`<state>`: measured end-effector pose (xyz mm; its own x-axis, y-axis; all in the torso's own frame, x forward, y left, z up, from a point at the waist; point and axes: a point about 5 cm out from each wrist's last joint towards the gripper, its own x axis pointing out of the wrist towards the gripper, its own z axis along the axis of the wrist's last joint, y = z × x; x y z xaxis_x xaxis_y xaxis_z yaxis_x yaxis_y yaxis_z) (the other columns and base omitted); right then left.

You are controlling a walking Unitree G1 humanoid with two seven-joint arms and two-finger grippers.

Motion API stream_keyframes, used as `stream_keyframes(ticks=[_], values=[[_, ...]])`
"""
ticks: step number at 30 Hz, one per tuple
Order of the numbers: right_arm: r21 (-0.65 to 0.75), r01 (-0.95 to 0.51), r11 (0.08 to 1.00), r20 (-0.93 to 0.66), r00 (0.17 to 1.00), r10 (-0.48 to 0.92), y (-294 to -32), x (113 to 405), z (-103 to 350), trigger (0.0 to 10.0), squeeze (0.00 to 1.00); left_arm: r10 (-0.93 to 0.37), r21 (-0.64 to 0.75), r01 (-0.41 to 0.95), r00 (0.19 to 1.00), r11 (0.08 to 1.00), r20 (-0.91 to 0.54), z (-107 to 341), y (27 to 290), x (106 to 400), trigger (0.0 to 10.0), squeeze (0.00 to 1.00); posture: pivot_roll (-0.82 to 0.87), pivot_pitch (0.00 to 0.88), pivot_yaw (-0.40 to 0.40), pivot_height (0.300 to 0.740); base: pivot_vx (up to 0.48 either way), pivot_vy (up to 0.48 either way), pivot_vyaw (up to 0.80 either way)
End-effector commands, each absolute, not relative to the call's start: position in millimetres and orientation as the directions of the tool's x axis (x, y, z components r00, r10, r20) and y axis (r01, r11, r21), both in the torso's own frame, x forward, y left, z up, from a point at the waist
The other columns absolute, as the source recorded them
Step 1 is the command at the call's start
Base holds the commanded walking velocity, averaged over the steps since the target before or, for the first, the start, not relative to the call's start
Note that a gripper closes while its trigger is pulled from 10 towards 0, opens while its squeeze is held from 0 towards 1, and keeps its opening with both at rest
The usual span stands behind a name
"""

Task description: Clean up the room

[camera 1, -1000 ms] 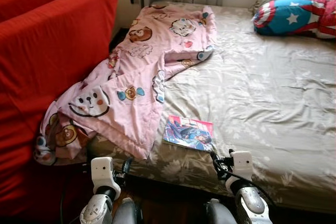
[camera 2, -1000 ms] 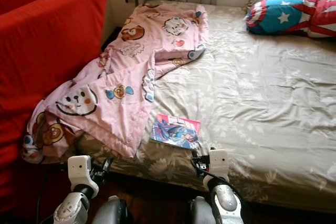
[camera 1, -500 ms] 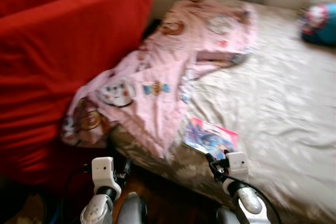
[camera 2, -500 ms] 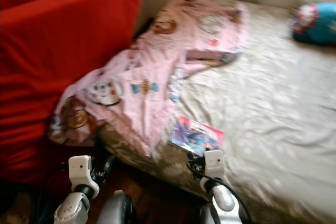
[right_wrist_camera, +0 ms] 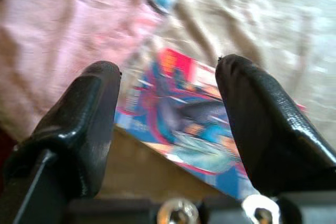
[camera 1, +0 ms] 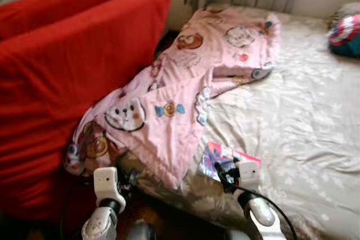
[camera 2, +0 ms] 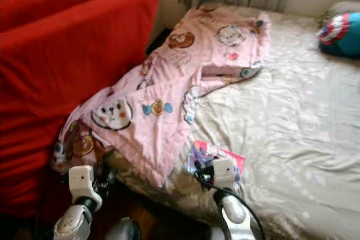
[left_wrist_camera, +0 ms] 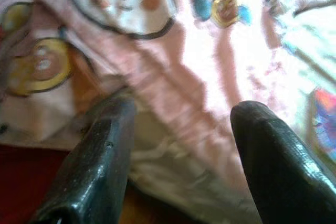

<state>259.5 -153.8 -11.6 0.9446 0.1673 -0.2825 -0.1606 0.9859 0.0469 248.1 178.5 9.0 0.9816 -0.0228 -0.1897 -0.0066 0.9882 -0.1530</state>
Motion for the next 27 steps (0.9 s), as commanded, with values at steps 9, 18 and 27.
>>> stream_keyframes(ticks=[9, 18, 27], values=[[0.045, -0.065, 0.997, -0.307, 0.949, 0.075, -161.0, 260.7, -13.7, 10.0, 0.00, -0.003, -0.132, -0.026, 0.977, 0.991, -0.212, 4.8, 184.6, 242.9, 10.0, 0.00, -0.04, 0.140, 0.001, 0.650, 0.085, 0.000, 0.00], [0.041, -0.032, 0.999, -0.312, 0.949, 0.043, -165.1, 260.6, -14.2, 10.0, 0.00, -0.007, -0.140, -0.024, 0.977, 0.990, -0.215, 3.9, 184.0, 241.9, 10.0, 0.00, -0.04, 0.143, 0.000, 0.650, 0.000, 0.000, 0.00], [0.039, -0.034, 0.999, -0.313, 0.949, 0.045, -164.5, 260.5, -14.5, 10.0, 0.00, -0.009, -0.141, -0.022, 0.976, 0.990, -0.216, 3.6, 183.3, 241.6, 10.0, 0.00, -0.04, 0.144, 0.000, 0.650, 0.000, 0.000, 0.00]])
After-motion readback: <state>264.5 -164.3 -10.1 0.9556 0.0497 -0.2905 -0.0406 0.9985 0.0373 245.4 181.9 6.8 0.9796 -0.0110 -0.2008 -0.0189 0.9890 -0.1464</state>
